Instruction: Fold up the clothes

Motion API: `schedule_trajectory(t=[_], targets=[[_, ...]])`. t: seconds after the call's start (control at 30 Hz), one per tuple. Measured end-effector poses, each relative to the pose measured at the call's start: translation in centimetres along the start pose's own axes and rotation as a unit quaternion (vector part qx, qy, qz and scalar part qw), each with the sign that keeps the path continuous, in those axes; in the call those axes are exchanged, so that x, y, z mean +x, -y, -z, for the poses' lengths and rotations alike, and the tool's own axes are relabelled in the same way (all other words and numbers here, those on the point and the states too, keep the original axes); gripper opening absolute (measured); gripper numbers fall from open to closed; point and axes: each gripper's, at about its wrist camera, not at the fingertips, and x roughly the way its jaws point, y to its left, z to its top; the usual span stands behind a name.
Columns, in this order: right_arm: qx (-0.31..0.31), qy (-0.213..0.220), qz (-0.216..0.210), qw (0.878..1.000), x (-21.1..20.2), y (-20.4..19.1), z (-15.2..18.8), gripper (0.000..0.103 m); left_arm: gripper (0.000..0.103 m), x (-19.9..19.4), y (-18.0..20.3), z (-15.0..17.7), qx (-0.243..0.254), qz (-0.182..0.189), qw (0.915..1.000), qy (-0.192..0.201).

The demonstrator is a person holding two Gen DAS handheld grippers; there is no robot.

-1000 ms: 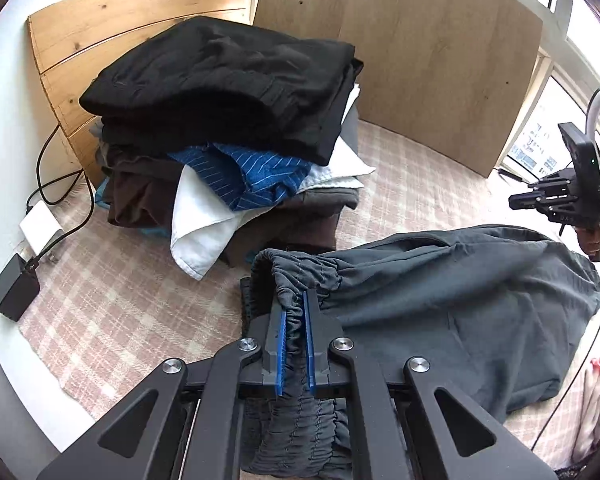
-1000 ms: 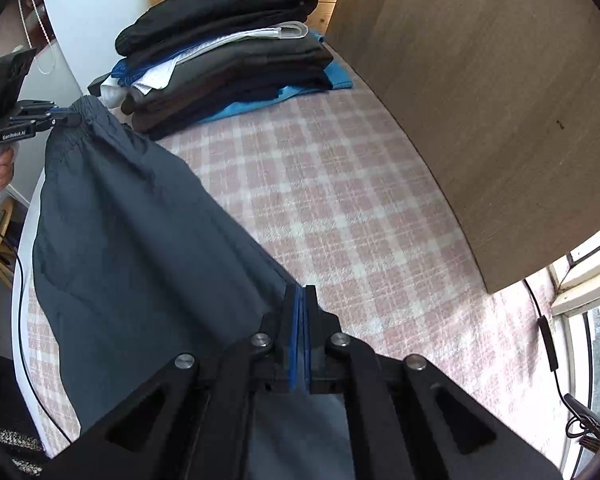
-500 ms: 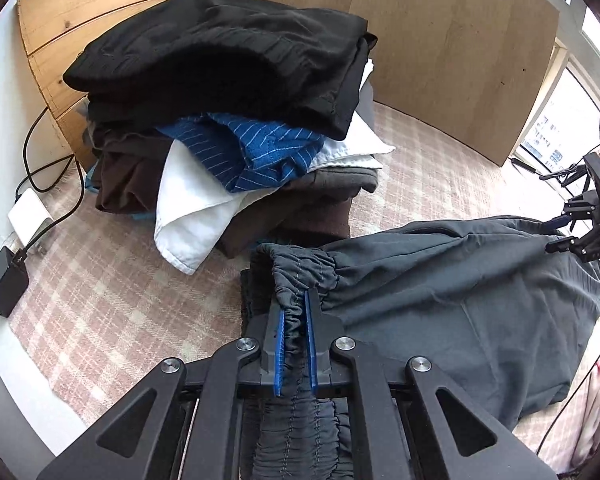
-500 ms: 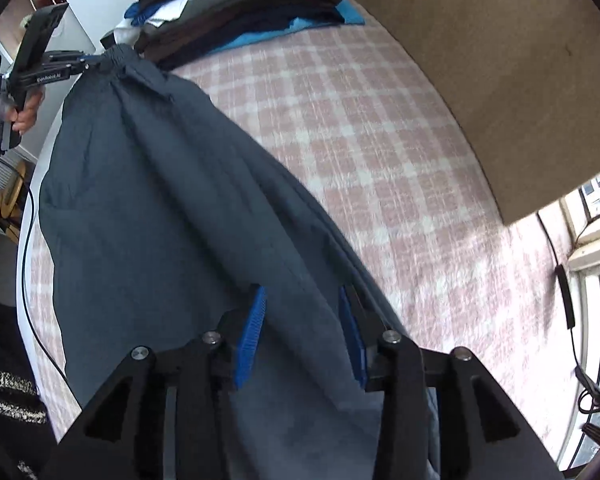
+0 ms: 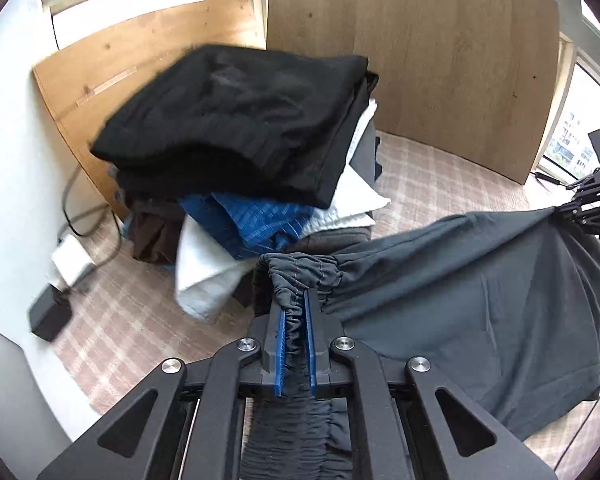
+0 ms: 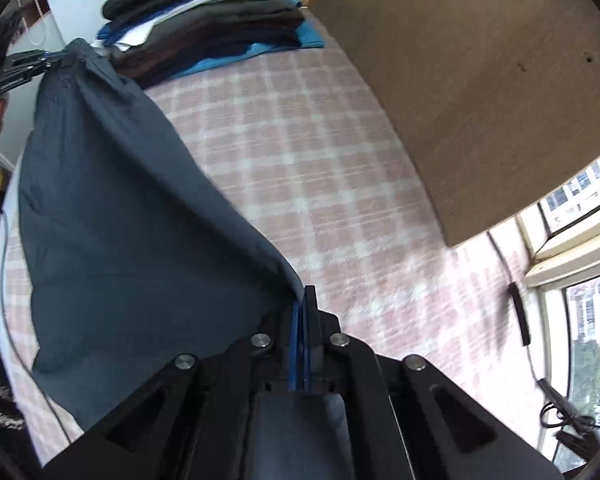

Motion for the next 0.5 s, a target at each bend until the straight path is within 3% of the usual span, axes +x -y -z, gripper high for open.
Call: schedule_trajectory(t=[0.1,0.2,0.33,0.47,0.5], targets=[[-0.022,-0.07,-0.018,0.997,3.6,-0.5,-0.4,0.003,0.016,1.5,-0.5,-0.2,0.015,-0.003,0.9995,-0.027],[-0.023,-0.036,0.004,0.999,0.7,-1.1,0.4,0.039,0.021,0.4,-2.1,-0.3,0.006,-0.003,0.9997,-0.025],[0.045,0.024,-0.02,0.998,-5.4,-0.9,3.0,0.04,0.017,-3.2,-3.7,0.2,0.0,0.003,1.0,-0.007],[0.148,0.08,-0.088,0.982,-10.8,-2.9,8.0,0.04,0.017,-6.3,-0.8,3.1,0.036,0.066,0.9972,-0.01],[0.175,0.085,-0.108,0.975,-11.1,-4.1,9.8,0.04,0.022,-6.6,0.4,4.0,0.05,0.074,0.996,-0.014]])
